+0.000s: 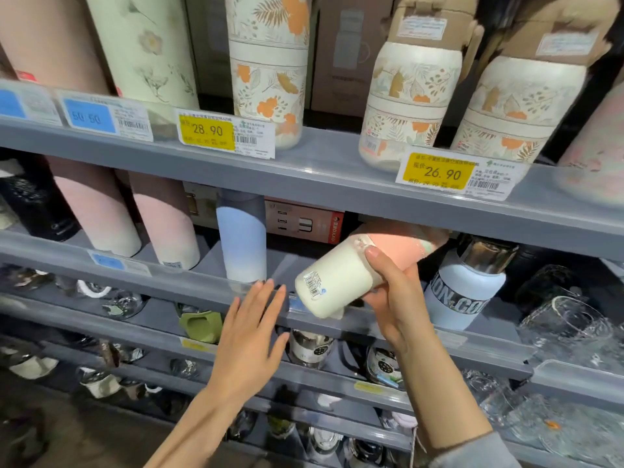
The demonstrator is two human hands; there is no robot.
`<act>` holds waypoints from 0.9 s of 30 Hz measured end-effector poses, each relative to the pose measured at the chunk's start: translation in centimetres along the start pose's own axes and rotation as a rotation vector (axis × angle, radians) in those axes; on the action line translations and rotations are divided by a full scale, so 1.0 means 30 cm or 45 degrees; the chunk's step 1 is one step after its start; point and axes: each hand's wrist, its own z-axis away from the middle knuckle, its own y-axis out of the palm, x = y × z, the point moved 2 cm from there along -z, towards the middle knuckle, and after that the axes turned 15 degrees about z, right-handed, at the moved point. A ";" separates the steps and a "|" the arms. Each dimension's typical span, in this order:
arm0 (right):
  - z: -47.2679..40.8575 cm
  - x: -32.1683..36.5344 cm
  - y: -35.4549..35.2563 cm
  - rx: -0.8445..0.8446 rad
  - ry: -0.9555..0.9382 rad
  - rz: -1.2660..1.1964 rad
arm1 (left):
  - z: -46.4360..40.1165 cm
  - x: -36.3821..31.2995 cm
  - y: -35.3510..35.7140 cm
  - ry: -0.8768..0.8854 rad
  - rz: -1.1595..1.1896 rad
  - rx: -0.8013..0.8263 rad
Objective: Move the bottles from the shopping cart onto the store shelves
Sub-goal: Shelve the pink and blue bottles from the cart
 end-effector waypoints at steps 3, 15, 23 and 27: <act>-0.035 0.009 -0.002 -0.018 -0.031 -0.101 | -0.003 0.009 0.026 0.028 -0.031 -0.047; -0.097 -0.065 0.006 -0.004 -0.182 0.394 | -0.006 0.014 0.037 -0.040 -0.014 -0.052; -0.123 -0.029 0.074 0.199 -0.222 0.751 | -0.006 0.012 0.039 -0.056 0.015 -0.032; -0.138 -0.034 0.052 0.212 -0.156 0.744 | -0.002 0.010 0.042 -0.089 0.055 -0.018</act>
